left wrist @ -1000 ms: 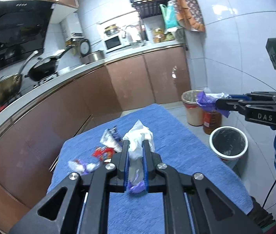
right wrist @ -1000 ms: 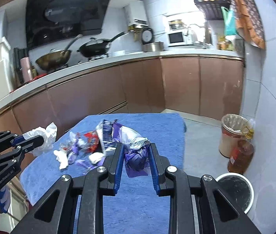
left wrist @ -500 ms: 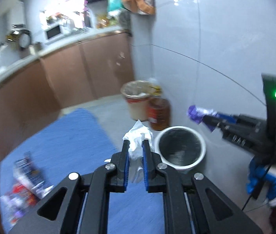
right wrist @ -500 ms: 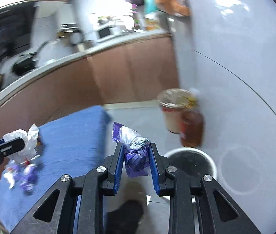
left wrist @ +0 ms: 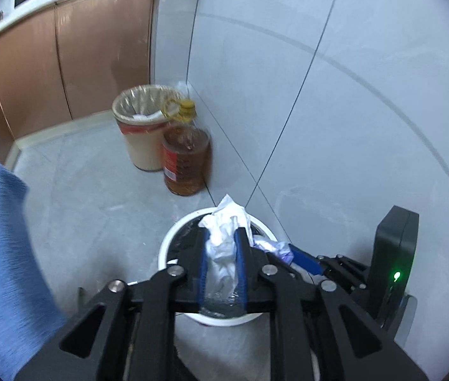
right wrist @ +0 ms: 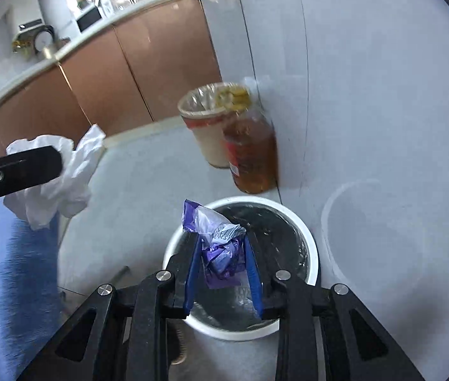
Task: Collect trash
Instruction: 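Carry the tissue and purple wrapper in both grippers over the white bin, then open both grippers to drop the tissue and wrapper into the bin, then grasp a white tissue with the left gripper while the right gripper grasps a purple bag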
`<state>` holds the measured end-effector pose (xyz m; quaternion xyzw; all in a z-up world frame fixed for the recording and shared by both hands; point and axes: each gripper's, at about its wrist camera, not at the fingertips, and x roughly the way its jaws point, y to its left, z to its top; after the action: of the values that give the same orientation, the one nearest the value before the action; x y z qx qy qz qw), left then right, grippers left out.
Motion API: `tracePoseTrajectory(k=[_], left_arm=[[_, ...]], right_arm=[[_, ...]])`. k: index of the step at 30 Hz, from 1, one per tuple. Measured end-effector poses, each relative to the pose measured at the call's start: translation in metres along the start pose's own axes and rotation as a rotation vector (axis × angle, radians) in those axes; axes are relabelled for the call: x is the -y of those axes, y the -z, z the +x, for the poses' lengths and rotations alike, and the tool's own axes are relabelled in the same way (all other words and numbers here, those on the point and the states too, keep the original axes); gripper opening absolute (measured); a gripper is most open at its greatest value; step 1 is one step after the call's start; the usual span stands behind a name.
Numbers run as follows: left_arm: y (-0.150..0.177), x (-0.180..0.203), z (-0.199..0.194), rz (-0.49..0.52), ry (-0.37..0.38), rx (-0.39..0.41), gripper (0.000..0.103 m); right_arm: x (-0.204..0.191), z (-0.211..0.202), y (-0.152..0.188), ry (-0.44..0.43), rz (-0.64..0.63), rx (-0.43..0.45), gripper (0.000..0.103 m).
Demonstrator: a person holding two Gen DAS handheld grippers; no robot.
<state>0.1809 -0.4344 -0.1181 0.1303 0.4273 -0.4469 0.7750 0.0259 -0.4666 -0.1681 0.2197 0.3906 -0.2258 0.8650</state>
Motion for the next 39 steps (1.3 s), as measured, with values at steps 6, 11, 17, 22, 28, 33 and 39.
tracePoseTrajectory(k=[6, 11, 17, 22, 28, 33, 39], left_arm=[[-0.008, -0.01, 0.028, -0.058, 0.029, -0.017, 0.042], [0.001, -0.021, -0.009, -0.082, 0.037, 0.028, 0.043], [0.027, -0.031, -0.091, -0.075, -0.048, 0.161, 0.043], [0.058, -0.059, -0.168, -0.122, -0.124, 0.253, 0.043], [0.104, -0.104, -0.258, -0.208, -0.263, 0.346, 0.045], [0.136, -0.137, -0.303, -0.274, -0.346, 0.394, 0.048], [0.153, -0.171, -0.308, -0.331, -0.409, 0.405, 0.049]], right_arm=[[0.02, 0.038, 0.007, 0.064, 0.01, -0.068, 0.044], [0.025, 0.03, 0.01, 0.078, 0.04, -0.071, 0.047], [-0.011, -0.015, -0.006, 0.002, -0.002, 0.011, 0.047], [-0.064, -0.066, -0.017, -0.094, -0.106, 0.1, 0.047], [-0.126, -0.12, -0.016, -0.203, -0.211, 0.182, 0.049], [-0.166, -0.144, -0.013, -0.262, -0.295, 0.219, 0.051], [-0.192, -0.138, -0.023, -0.316, -0.375, 0.237, 0.056]])
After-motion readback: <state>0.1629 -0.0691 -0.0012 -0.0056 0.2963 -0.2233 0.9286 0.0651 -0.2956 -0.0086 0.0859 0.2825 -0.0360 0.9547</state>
